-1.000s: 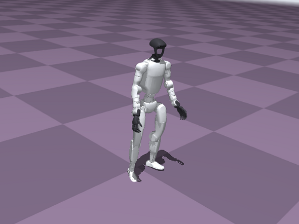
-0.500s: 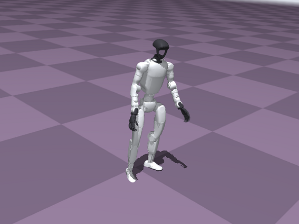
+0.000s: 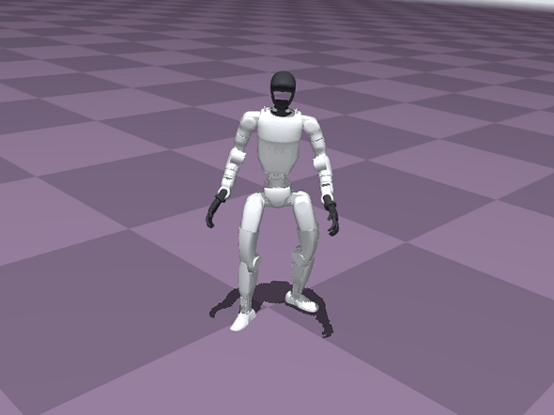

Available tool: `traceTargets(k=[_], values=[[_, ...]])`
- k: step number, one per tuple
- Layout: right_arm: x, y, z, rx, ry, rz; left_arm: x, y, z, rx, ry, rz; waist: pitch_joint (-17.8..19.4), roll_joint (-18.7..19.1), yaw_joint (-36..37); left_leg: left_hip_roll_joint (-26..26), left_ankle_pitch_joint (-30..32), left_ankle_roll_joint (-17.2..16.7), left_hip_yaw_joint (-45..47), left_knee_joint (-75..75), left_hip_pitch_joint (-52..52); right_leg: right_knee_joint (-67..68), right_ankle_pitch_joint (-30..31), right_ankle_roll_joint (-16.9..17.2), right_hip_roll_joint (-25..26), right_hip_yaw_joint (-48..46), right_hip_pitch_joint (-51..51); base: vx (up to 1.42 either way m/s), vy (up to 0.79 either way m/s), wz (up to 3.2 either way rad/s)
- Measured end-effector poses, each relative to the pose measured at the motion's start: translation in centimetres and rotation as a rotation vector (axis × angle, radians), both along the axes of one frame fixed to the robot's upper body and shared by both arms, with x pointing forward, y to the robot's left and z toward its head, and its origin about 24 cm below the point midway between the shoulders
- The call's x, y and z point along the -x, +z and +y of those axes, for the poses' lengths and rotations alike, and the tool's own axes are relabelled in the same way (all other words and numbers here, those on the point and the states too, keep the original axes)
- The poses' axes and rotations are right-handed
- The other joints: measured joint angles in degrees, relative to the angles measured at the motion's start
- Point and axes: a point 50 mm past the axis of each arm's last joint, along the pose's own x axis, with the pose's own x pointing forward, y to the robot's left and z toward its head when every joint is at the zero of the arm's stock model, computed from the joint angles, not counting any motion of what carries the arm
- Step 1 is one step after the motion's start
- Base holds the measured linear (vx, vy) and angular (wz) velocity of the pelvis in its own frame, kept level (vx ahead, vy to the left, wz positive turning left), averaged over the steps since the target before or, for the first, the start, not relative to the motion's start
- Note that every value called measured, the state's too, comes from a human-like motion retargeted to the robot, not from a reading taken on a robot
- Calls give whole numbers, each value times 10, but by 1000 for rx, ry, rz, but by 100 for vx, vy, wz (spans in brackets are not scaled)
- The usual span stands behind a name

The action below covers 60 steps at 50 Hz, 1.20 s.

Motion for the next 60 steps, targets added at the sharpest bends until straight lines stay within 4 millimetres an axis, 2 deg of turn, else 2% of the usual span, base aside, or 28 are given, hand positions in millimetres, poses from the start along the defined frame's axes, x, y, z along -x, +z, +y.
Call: traceTargets(k=[3,6,8,13,17,19,25,28,30,34,38,45,51,53,56,60], values=[[-8,10,-10,23,-19,-67,5,-4,-9,32,-15,0,7,-3,-2,2,-29,16,-102,79,-24,8,-10,0,5,54,11,18,-16,-148],[-15,18,-18,48,-21,-117,10,-10,-19,52,-41,10,13,5,12,-25,-46,-8,-268,123,-67,9,-11,0,37,117,20,14,-15,-206],[-20,21,-20,65,-10,-136,12,-12,-24,58,-56,16,16,10,25,-47,-51,-23,-344,125,-85,5,-6,0,62,159,23,11,-18,-224],[-42,27,-19,102,78,-130,8,-13,-26,50,-63,21,28,13,51,-59,-64,-30,-387,59,-105,-12,16,0,126,249,31,6,-22,-214],[-56,28,-12,123,171,-107,10,-16,-21,23,-55,47,39,19,61,-77,-22,-53,-480,-26,-106,-37,40,0,175,311,49,4,-18,-194],[-61,28,-7,127,207,-100,11,-18,-18,4,-55,68,44,19,54,-75,0,-58,-495,-44,-100,-50,52,0,190,332,57,1,-11,-144],[-66,24,14,99,273,-102,13,-20,-6,-55,-78,122,62,10,11,-52,3,-71,-420,-71,-69,-85,82,0,211,379,67,-3,1,-95],[-59,17,26,73,298,-89,13,-20,1,-89,-93,141,70,5,-5,-53,15,-78,-384,-103,-52,-88,65,0,202,363,57,-12,22,-99],[-50,10,33,57,309,-61,15,-21,4,-109,-98,159,71,2,-9,-58,24,-78,-355,-123,-46,-77,35,0,180,314,41,-17,35,-127],[-21,-5,36,46,308,44,23,-26,5,-113,-87,189,63,-1,1,-76,28,-76,-290,-141,-41,-51,-21,0,105,155,18,-9,33,-140],[-2,-14,31,41,257,140,29,-29,3,-82,-45,198,61,2,6,-71,22,-78,-233,-134,-36,-35,-21,-3,59,48,11,-1,6,-130],[8,-13,14,43,122,159,53,-45,-2,-21,4,263,42,20,-10,-41,-3,-74,-143,-95,-31,-17,-6,0,18,-21,-1,3,-11,-117],[12,-13,10,37,66,151,77,-59,-3,-5,44,354,6,33,-18,-38,-14,-67,-75,-99,-9,17,8,-6,-35,-200,20,12,-17,-102],[14,-15,14,27,63,162,82,-61,0,2,78,366,-6,32,-18,-38,-11,-65,-54,-98,0,17,17,-3,-36,-205,21,14,-29,-96],[15,-18,22,7,78,174,89,-62,4,18,143,363,-20,24,-12,-33,-4,-56,-17,-86,14,5,17,0,-20,-158,12,13,-35,-109],[4,-17,29,2,121,157,94,-63,6,43,222,349,-27,10,0,-23,-7,-23,23,-39,28,-8,5,0,-5,-90,5,14,-35,-135]])
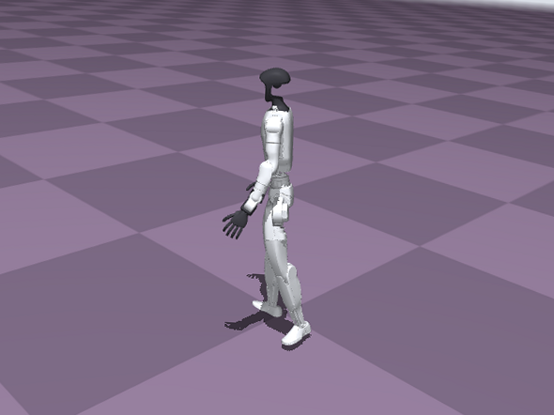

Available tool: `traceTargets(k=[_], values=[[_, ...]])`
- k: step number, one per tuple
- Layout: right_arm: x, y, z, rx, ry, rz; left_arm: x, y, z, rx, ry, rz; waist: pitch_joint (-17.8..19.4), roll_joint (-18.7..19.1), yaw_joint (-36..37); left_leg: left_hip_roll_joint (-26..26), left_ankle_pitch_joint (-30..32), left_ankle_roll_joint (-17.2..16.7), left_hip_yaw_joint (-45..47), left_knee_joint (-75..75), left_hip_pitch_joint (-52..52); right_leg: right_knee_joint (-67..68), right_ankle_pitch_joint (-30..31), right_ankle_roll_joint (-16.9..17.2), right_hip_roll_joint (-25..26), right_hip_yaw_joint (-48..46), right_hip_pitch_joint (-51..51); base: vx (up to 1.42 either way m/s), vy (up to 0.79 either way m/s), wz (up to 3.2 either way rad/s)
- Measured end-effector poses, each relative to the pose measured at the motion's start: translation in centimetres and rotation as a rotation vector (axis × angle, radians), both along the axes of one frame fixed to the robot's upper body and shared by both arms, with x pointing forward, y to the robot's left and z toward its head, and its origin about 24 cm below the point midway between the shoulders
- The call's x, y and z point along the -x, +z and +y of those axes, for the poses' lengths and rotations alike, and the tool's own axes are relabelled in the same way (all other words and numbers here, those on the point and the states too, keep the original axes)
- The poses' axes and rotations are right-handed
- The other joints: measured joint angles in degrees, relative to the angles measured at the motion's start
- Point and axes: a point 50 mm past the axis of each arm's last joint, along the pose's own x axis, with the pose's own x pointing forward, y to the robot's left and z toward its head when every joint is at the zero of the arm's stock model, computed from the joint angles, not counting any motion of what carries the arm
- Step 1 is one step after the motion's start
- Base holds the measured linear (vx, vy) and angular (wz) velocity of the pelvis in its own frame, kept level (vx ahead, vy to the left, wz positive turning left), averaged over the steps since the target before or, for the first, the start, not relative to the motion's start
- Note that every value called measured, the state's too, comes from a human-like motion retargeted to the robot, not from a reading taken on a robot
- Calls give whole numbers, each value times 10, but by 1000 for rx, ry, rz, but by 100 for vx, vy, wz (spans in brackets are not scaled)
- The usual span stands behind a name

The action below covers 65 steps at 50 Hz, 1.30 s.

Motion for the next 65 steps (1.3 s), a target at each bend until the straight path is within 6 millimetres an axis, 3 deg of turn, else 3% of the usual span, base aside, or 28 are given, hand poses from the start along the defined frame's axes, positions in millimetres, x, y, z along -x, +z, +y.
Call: traceTargets(k=[4,9,15,18,22,30,40,45,51,55,60,65], values=[[-26,10,-1,27,65,-74,-3,-1,-8,15,11,-19,14,-4,14,25,-31,21,-95,112,-39,2,-10,0,23,71,-2,11,-31,-169],[-62,30,-3,72,154,-202,-17,3,-23,31,-79,-69,34,15,40,16,-55,-15,-295,185,-124,8,-7,0,81,160,-5,8,-23,-194],[-99,57,-8,125,269,-328,-49,21,-35,42,-172,-198,54,26,50,-5,-45,-16,-313,86,-156,-4,6,0,121,236,-4,4,-16,-143],[-106,64,-10,152,316,-348,-60,29,-38,39,-194,-251,59,37,52,-19,21,-31,-350,3,-165,-23,14,0,144,268,7,6,-7,-124],[-103,63,-18,182,337,-316,-73,36,-40,22,-230,-288,61,42,45,-24,88,-40,-367,-52,-171,-44,21,0,158,299,21,7,-2,-85],[-64,37,-30,170,298,-129,-90,47,-39,-9,-263,-322,67,39,36,-30,61,-58,-370,-81,-141,-50,11,0,163,347,47,10,7,-56],[3,8,-28,80,189,22,-75,35,-41,26,-221,-273,59,41,7,-32,77,-70,-352,-114,-101,-33,-7,0,166,365,59,10,12,-16],[25,-2,-16,22,59,51,-59,23,-36,29,-182,-205,59,35,-4,-34,73,-83,-345,-121,-96,-23,-12,0,165,369,55,4,12,-6],[18,-6,6,-16,-10,26,-35,13,-20,15,-116,-133,70,21,-15,-34,61,-79,-325,-129,-88,-16,-28,0,162,382,47,-2,14,-28],[1,-2,15,-2,49,-31,-14,5,-10,-8,-105,-53,75,10,-17,-51,48,-65,-304,-128,-86,2,-62,0,112,297,34,-5,28,-47],[-23,8,12,32,87,-113,-4,2,5,-62,-113,29,75,3,-7,-47,43,-74,-284,-125,-84,26,-79,-31,57,153,25,0,6,-36],[-31,14,2,48,11,-149,-8,6,10,-81,-65,-2,66,-10,9,-55,32,-68,-280,-110,-80,17,-47,-4,41,195,28,5,-2,-7]])
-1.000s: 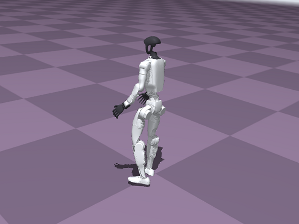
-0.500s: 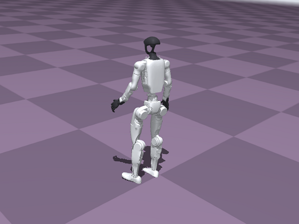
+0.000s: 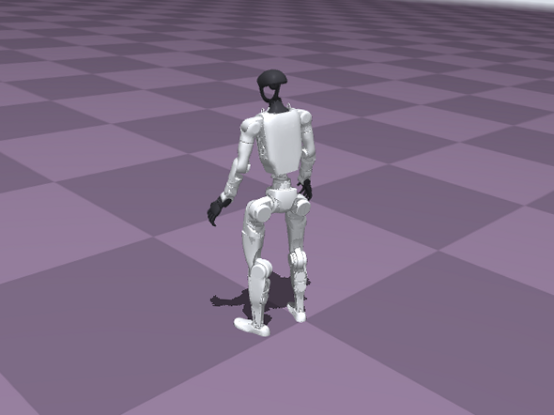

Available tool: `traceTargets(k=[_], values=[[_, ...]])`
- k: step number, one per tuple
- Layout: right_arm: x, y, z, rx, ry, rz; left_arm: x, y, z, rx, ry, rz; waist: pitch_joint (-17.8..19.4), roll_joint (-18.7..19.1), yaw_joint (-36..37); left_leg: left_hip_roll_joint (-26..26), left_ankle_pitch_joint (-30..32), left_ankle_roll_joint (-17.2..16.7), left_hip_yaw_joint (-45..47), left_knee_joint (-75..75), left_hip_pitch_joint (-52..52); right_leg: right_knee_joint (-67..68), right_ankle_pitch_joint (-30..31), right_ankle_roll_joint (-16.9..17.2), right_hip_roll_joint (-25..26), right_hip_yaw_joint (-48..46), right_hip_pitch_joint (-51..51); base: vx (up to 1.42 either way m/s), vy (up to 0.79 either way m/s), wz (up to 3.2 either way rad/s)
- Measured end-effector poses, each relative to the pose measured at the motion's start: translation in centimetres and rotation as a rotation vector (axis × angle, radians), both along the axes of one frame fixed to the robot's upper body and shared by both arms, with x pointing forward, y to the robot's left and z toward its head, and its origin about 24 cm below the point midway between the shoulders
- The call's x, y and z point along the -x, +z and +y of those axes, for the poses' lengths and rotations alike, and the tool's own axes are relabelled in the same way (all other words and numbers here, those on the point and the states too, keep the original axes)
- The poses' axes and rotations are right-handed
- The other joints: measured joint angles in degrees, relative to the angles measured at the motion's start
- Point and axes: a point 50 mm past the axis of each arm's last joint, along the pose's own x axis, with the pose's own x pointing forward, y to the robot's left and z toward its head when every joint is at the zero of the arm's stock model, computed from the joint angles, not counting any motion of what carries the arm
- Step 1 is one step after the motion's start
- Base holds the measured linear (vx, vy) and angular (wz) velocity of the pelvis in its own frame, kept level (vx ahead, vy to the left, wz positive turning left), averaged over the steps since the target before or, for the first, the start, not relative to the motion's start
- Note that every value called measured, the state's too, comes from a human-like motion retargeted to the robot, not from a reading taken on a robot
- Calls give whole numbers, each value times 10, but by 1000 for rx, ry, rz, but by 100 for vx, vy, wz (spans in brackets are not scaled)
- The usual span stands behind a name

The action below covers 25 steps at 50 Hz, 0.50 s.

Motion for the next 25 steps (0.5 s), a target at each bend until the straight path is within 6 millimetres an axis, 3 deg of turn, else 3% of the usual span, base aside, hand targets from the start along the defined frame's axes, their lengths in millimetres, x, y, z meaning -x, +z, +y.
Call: traceTargets(k=[5,11,19,25], values=[[-7,3,-3,-6,-19,-20,-10,6,-3,23,46,-76,-21,3,20,15,-8,10,4,17,-4,11,-41,4,10,-15,0,7,-8,-9],[-9,4,3,-11,42,-23,-22,6,-19,66,57,-115,-38,-3,24,-4,-17,27,-14,25,1,8,13,4,-15,-31,16,8,-1,30],[-4,-1,15,9,76,-11,-31,2,-44,85,42,-116,-46,2,36,-9,-13,17,-34,19,7,14,-5,-18,-23,-51,31,4,-1,20],[-1,-3,19,37,116,14,-29,0,-53,99,40,-115,-44,6,45,-8,-12,19,-38,19,5,2,-5,-17,-21,-57,38,0,0,0]])
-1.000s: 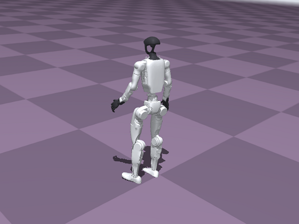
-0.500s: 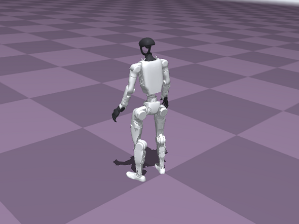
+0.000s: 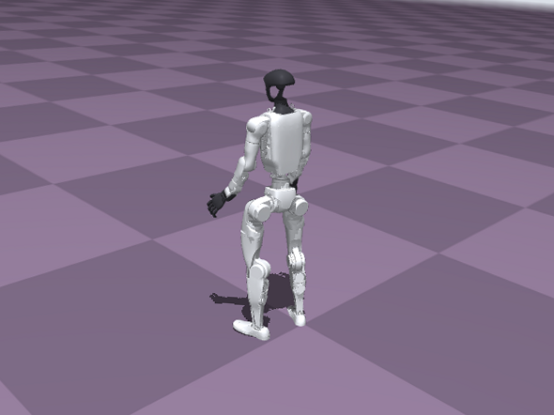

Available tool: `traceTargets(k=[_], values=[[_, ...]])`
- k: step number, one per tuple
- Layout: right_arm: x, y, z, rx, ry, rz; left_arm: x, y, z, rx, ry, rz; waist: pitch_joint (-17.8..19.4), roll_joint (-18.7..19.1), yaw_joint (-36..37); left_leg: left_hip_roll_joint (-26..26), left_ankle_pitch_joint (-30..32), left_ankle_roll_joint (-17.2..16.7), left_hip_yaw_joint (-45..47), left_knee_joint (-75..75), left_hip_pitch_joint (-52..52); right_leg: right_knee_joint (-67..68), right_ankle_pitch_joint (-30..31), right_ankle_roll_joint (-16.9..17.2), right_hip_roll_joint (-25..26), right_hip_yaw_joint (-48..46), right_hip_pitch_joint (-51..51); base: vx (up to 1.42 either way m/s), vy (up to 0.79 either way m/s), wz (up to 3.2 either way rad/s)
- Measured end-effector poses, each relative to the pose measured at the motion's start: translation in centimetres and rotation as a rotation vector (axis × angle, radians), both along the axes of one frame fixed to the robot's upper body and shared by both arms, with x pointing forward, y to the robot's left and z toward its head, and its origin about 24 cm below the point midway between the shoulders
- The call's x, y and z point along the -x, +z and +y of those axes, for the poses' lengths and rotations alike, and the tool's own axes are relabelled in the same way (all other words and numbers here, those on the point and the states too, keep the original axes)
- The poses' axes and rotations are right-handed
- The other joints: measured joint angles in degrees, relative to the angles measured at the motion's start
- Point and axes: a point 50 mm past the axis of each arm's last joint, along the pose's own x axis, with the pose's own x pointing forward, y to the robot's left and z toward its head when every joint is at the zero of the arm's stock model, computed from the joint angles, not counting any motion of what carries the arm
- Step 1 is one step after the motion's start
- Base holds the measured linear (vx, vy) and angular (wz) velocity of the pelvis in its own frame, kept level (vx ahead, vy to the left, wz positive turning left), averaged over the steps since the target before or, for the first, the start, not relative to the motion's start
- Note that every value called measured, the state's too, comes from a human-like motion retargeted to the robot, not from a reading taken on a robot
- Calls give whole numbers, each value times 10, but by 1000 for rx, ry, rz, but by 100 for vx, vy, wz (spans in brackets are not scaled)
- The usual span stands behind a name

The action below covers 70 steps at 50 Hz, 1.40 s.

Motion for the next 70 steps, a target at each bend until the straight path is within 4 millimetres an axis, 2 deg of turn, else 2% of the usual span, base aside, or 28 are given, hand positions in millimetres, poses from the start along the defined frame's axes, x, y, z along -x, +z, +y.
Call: traceTargets(k=[16,23,31,42,50,58,70], values=[[15,-4,-11,-31,4,52,39,-13,20,28,28,105,-5,4,0,3,6,-1,0,-12,0,-5,-2,9,6,-4,-3,0,0,0],[26,-8,-13,-45,26,94,48,-16,22,45,69,130,-9,3,3,4,3,1,1,-7,0,-7,-4,6,7,-4,0,0,0,0],[32,-11,-9,-74,33,110,42,-16,14,67,60,115,-14,5,0,5,2,0,-4,-6,1,-6,-8,4,7,-9,5,0,0,0],[25,-11,1,-97,73,94,21,-10,-1,56,-90,71,-21,4,3,5,-1,0,-8,-5,1,-7,-11,2,7,-13,8,0,0,0],[16,-8,4,-100,112,75,12,-7,-2,102,17,29,-25,3,5,5,-3,0,-7,-5,3,-7,-12,1,6,-13,9,0,0,0],[9,-5,5,-98,126,55,15,-7,6,99,56,34,-28,2,3,5,-4,1,-7,-5,4,-6,-12,0,6,-13,10,0,0,0],[12,-6,7,-105,120,60,30,-9,22,68,76,74,-28,-3,5,4,-8,4,-2,-2,6,-4,-10,1,4,-8,8,0,0,0]])
